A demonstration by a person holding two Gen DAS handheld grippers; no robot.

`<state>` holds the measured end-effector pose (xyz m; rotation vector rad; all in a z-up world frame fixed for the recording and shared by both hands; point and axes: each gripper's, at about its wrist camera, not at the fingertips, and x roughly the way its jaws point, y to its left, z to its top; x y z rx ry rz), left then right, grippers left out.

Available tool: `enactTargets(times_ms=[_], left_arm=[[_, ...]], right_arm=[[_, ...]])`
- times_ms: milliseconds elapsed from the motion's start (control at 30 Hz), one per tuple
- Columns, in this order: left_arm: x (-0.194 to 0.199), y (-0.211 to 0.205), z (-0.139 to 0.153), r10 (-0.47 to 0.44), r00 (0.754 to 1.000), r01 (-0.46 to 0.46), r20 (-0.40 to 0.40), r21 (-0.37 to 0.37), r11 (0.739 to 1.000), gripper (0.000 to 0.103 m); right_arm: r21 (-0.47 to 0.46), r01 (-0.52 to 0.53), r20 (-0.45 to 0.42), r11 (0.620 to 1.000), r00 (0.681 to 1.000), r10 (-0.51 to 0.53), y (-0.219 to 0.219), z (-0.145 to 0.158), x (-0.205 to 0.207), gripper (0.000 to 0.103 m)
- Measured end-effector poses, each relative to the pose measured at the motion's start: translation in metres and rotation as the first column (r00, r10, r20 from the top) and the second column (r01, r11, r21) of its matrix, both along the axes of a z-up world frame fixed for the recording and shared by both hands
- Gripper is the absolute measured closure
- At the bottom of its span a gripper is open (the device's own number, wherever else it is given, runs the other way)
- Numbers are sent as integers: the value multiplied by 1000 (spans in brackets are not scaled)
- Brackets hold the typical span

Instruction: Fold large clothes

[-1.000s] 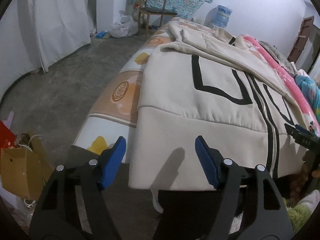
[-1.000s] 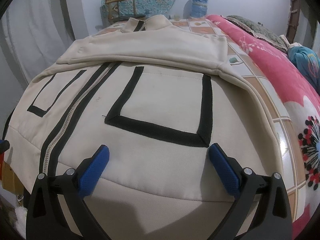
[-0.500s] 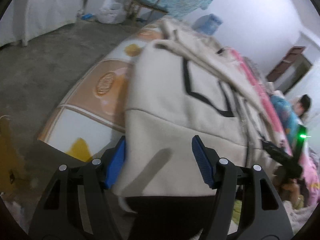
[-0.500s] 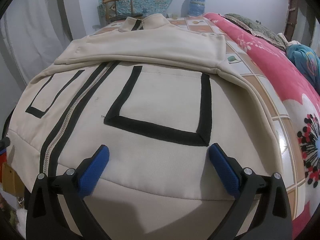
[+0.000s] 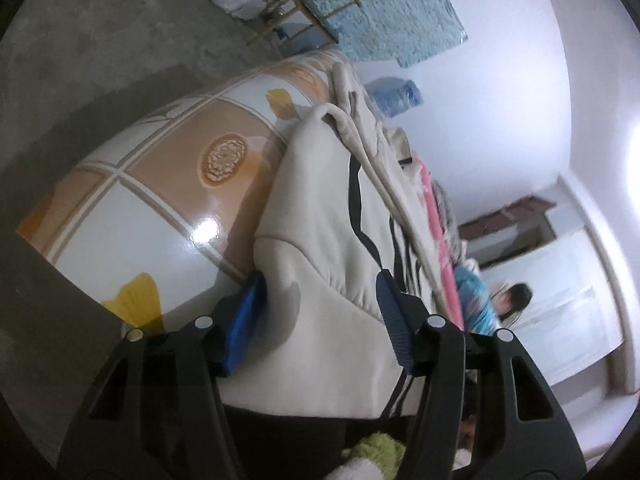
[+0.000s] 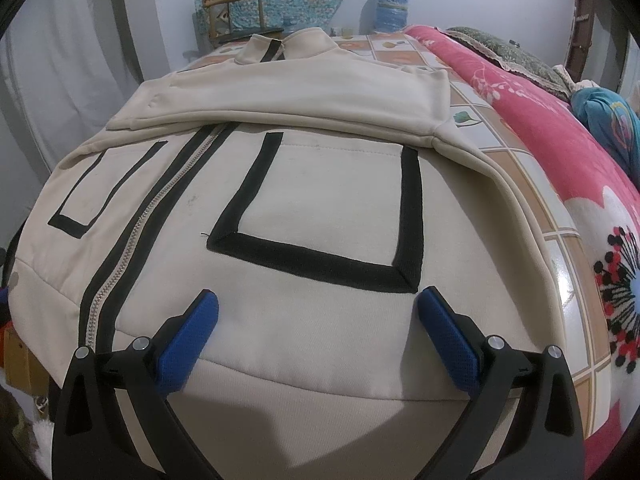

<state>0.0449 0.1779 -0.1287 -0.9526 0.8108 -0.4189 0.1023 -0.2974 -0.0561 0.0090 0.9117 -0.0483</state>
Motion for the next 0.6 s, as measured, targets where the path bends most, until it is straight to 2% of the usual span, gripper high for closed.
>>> enactTargets(times_ms=[67,167,333,467,600], left_arm=[[-1,-2,2,-8,1000,8,3,5,1000,51],[-5,-7,8,-55,998,55,2,53,997,52],[-12,-16,14,-92,994,102,-56,235,967,65],[-13,-28,24,-82,993,109,-84,409,906,79],[-11,-50,33,-83,993,119,-88,593,797,82]], right_arm=[[0,0,1,1000,1000,0,0,0,0,6],[0,1,3,1000,1000,-1,0,0,0,6],[-1,9,9,1000,1000,-9,0,-1,-1,6],[-1,9,9,1000,1000,-9,0,-1,-1,6],[0,2,3,1000,1000,-2,-1,-1,0,6]])
